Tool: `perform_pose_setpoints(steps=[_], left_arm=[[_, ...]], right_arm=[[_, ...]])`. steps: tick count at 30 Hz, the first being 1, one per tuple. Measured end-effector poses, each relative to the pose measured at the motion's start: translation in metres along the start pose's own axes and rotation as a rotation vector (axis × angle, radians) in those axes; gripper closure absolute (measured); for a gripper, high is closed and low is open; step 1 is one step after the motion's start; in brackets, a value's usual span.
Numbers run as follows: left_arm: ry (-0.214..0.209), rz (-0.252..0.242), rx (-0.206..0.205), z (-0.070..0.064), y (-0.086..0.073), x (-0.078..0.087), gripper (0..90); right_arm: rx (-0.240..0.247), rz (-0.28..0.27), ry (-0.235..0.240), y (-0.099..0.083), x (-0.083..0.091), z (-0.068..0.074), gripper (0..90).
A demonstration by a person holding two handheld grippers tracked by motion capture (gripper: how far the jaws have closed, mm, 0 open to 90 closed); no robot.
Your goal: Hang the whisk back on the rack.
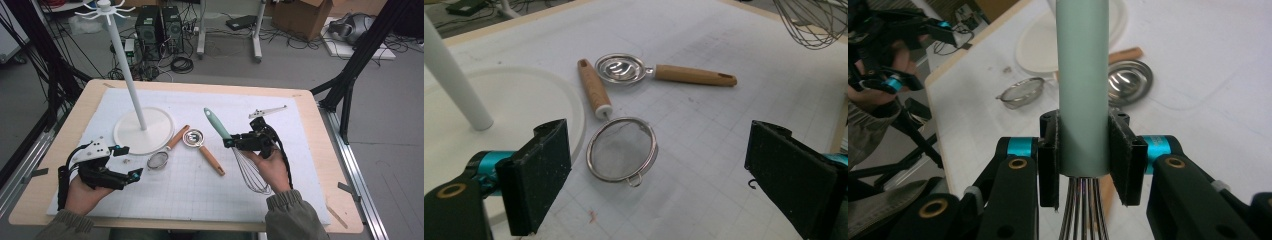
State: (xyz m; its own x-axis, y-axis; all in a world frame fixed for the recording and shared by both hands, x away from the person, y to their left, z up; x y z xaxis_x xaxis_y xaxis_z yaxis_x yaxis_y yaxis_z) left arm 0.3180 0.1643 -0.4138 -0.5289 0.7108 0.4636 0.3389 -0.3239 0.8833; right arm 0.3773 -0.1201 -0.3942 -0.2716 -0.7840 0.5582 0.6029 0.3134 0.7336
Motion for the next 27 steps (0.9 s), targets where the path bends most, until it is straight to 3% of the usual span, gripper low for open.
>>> perform_pose_setpoints(steps=[12, 14, 27], left_arm=[[-0.072, -0.006, -0.012, -0.007, 0.018, -0.007, 17.1], [-0.1, -0.013, -0.001, -0.01, 0.023, -0.009, 18.2], [-0.181, -0.028, 0.026, -0.016, 0.042, -0.015, 24.4]], right_arm=[[0.084, -0.034, 0.072, 0.01, -0.008, 0.032, 69.3], [0.099, -0.042, 0.091, 0.012, -0.011, 0.038, 69.3], [0.172, -0.047, 0.171, 0.019, -0.032, 0.068, 69.3]])
Point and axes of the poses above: each handheld gripper's, and its own axes: x roughly backward along the jaws, y roughly out of its top, z roughly to its left, the point moved 10 cm from there along -x, roughly forward along the jaws, and after that the axes turned 1 degree about z, right-handed, at the moved point
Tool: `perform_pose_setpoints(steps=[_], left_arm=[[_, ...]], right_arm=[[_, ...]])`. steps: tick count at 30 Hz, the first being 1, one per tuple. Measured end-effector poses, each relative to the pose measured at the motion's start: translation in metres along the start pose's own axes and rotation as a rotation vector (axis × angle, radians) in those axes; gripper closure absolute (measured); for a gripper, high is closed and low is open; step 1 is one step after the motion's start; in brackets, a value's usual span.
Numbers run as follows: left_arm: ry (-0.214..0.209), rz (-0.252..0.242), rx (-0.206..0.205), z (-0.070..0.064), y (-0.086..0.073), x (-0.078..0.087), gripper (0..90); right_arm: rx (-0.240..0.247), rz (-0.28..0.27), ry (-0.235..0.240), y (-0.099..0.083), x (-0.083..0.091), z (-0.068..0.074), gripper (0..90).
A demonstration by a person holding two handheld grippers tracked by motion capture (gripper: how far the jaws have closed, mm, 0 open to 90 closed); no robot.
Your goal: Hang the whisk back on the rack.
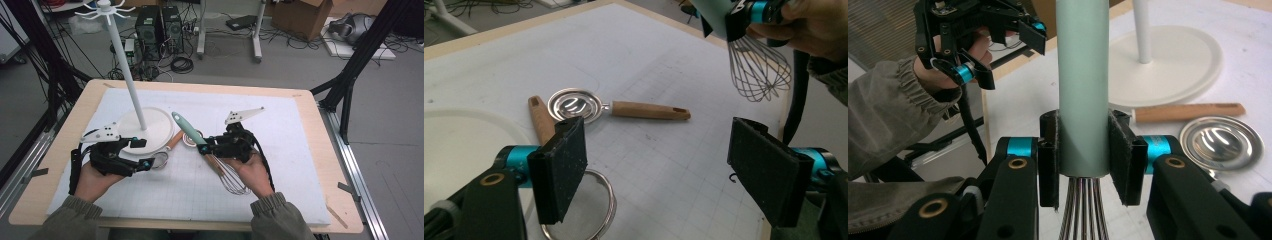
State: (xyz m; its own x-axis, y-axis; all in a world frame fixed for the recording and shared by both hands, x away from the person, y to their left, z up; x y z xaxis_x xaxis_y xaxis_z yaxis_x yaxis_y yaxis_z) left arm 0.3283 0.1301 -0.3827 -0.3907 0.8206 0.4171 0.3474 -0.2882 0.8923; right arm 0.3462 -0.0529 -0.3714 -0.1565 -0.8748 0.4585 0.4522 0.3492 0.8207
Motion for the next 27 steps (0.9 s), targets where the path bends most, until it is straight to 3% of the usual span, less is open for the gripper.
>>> perform_pose_setpoints(steps=[12, 18, 27], left_arm=[[-0.086, -0.036, 0.023, -0.012, 0.013, -0.001, 33.5], [-0.135, -0.067, 0.079, -0.014, 0.02, -0.001, 38.6], [-0.15, -0.098, 0.102, -0.015, 0.024, -0.001, 45.0]], right_arm=[[0.055, -0.004, 0.053, 0.006, -0.027, 0.018, 69.3], [0.093, 0.008, 0.078, 0.006, -0.042, 0.028, 69.3], [0.131, 0.008, 0.087, 0.008, -0.055, 0.037, 69.3]])
Point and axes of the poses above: each handheld gripper's, and its own axes: x roughly backward along the jaws, y roughly out of its top, z roughly to its left, the point moved 10 cm from there along -x, roughly forward along the jaws, and after that the axes turned 1 degree about z, right-handed, at the moved point
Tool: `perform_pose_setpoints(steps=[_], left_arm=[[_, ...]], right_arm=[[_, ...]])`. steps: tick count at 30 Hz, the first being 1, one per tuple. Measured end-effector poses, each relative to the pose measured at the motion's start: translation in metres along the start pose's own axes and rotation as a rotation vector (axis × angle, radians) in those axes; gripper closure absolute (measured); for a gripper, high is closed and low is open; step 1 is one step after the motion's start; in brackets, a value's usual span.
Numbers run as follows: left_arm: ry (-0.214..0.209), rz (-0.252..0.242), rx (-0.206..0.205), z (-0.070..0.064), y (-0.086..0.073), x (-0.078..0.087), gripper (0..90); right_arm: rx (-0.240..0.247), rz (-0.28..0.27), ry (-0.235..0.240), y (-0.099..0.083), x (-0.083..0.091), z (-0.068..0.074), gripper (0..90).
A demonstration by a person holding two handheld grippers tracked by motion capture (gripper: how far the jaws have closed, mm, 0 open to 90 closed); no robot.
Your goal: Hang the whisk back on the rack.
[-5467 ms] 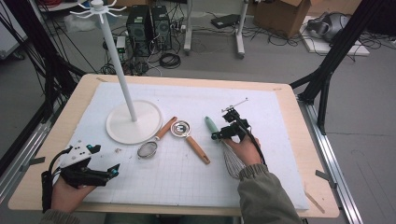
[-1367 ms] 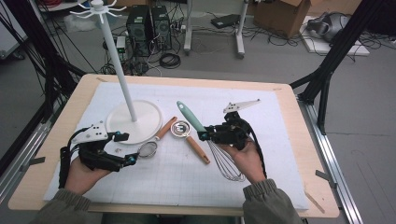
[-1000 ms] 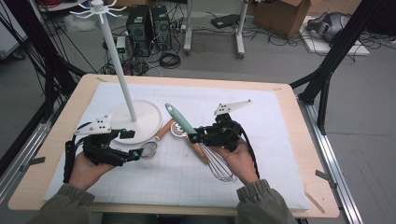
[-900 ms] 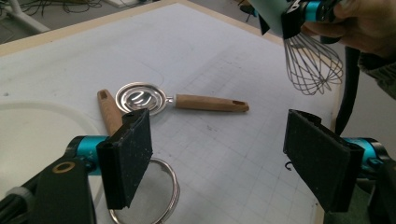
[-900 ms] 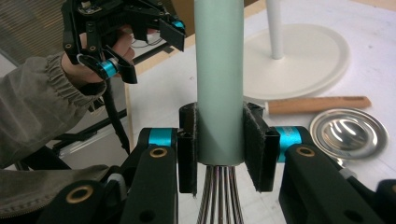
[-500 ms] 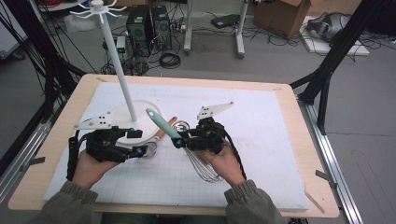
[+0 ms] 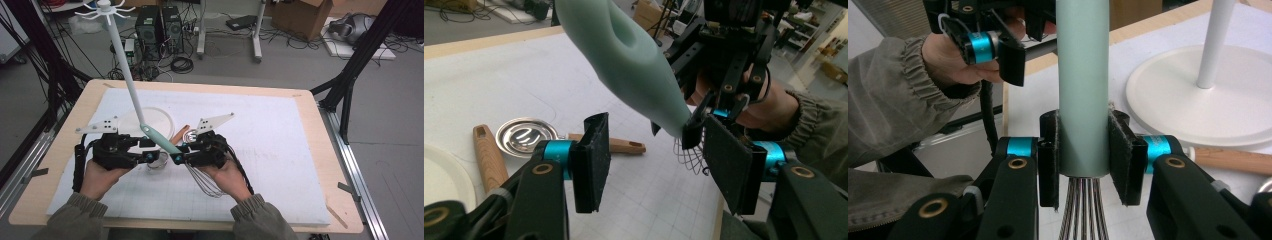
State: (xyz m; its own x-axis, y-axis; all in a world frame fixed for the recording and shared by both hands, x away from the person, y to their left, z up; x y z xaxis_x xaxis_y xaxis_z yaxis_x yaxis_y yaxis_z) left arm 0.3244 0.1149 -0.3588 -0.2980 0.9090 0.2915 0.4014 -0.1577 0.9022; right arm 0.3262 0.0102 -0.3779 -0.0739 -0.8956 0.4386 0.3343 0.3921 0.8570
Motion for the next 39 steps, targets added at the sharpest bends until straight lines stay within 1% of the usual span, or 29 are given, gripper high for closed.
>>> perform_pose_setpoints(steps=[3, 5, 9, 11, 16, 18, 20, 22, 23, 24, 25, 30, 33, 39], left_arm=[[-0.007, -0.009, 0.016, 0.0, 0.003, 0.0, 47.5], [-0.008, -0.013, 0.017, 0.0, 0.005, 0.0, 49.7], [-0.005, -0.013, 0.017, 0.0, 0.006, 0.0, 55.0], [-0.015, -0.022, 0.036, 0.0, 0.008, 0.0, 57.0], [-0.028, -0.031, 0.044, -0.001, 0.009, 0.0, 59.4], [-0.041, -0.04, 0.053, -0.002, 0.011, 0.001, 60.3], [-0.061, -0.044, 0.06, -0.004, 0.012, 0.001, 62.0], [-0.068, -0.045, 0.058, -0.004, 0.013, 0.001, 63.8], [-0.084, -0.048, 0.059, -0.007, 0.015, 0.001, 64.7], [-0.089, -0.05, 0.055, -0.008, 0.016, 0.001, 65.7], [-0.086, -0.048, 0.048, -0.008, 0.017, 0.0, 65.9], [-0.081, -0.053, 0.02, -0.012, 0.022, 0.003, 66.4], [-0.082, -0.054, 0.015, -0.013, 0.025, 0.004, 66.5], [-0.078, -0.046, 0.009, -0.015, 0.025, 0.006, 66.7]], right_arm=[[0.011, 0.005, 0.002, 0.001, -0.005, 0.002, 69.2], [0.018, 0.008, 0.001, 0.002, -0.008, 0.003, 69.3], [0.033, -0.005, 0.0, 0.004, -0.011, 0.005, 69.3], [0.043, -0.009, 0.004, 0.006, -0.012, 0.006, 69.2], [0.063, -0.008, -0.001, 0.006, -0.014, 0.009, 69.2], [0.063, -0.011, 0.0, 0.007, -0.014, 0.009, 69.3], [0.069, -0.003, 0.001, 0.007, -0.014, 0.01, 69.2], [0.085, 0.004, 0.0, 0.006, -0.016, 0.011, 69.2], [0.087, 0.007, -0.001, 0.006, -0.016, 0.012, 69.3], [0.089, 0.011, 0.002, 0.006, -0.017, 0.012, 69.3], [0.099, 0.009, 0.004, 0.006, -0.018, 0.013, 69.3], [0.099, 0.002, 0.015, 0.01, -0.018, 0.015, 69.3], [0.099, -0.011, 0.024, 0.013, -0.018, 0.017, 69.1], [0.091, -0.017, 0.037, 0.014, -0.021, 0.019, 68.6]])
Point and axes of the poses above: each handheld gripper's, and its own axes: x roughly backward along the jaws, y roughly out of its top, z roughly to its left, the point moved 10 cm from there along -x, roughly forward along the jaws, and after that the axes turned 1 degree about z, right-handed, at the moved point
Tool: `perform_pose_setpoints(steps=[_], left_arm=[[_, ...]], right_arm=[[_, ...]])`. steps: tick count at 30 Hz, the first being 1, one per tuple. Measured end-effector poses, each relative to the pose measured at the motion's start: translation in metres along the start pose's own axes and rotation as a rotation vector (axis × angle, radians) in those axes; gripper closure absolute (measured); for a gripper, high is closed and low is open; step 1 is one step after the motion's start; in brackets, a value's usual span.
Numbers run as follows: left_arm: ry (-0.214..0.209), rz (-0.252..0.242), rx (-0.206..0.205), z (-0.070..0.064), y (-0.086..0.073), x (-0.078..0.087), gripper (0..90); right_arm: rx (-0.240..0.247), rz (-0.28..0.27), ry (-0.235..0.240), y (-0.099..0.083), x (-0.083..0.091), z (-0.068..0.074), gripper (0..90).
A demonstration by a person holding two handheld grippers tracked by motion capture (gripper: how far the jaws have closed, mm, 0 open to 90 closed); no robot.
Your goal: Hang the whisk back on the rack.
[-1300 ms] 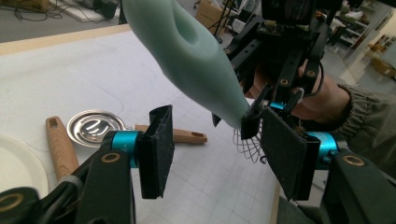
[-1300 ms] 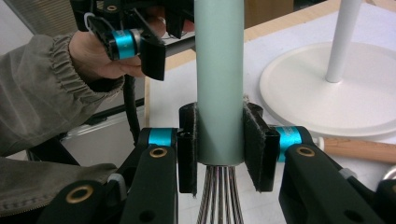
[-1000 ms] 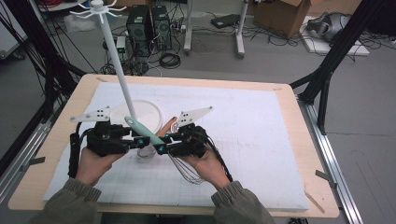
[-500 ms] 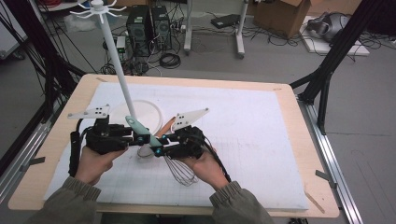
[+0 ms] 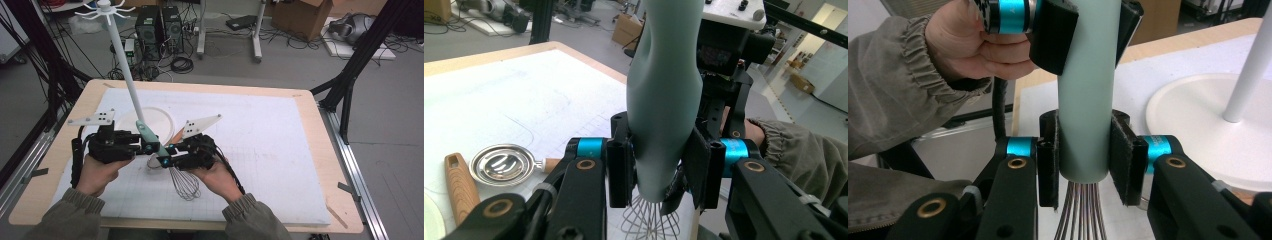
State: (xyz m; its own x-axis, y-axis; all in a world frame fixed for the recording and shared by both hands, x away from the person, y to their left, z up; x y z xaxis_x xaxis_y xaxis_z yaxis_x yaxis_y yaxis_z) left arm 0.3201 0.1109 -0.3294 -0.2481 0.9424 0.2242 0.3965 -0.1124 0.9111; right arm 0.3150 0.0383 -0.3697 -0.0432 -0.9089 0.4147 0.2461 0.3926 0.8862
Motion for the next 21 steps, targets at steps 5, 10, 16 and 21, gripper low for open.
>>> perform_pose_setpoints(steps=[5, 10, 16, 21], left_arm=[[0.015, 0.012, -0.014, -0.001, 0.002, 0.0, 66.7], [0.019, 0.019, -0.021, 0.0, 0.003, 0.001, 66.7], [0.032, 0.026, -0.029, 0.001, 0.004, 0.003, 66.7], [0.037, 0.024, -0.034, 0.001, 0.007, 0.005, 66.7]], right_arm=[[-0.016, -0.009, 0.019, 0.001, -0.003, 0.001, 68.2], [-0.017, -0.018, 0.023, 0.002, -0.006, 0.001, 68.0], [-0.034, -0.024, 0.044, 0.002, -0.008, 0.001, 65.0], [-0.033, -0.018, 0.049, 0.001, -0.011, 0.0, 64.1]])
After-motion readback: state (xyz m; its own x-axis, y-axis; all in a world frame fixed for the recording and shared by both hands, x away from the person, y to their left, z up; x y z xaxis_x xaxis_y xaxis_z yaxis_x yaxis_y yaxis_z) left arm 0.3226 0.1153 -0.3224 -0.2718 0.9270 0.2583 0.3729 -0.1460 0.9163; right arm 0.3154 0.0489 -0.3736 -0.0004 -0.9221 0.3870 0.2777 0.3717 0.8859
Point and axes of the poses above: each handheld gripper's, and its own axes: x roughly backward along the jaws, y roughly out of its top, z roughly to its left, the point moved 10 cm from there along -x, roughly forward along the jaws, and after that the axes turned 1 degree about z, right-handed, at the moved point
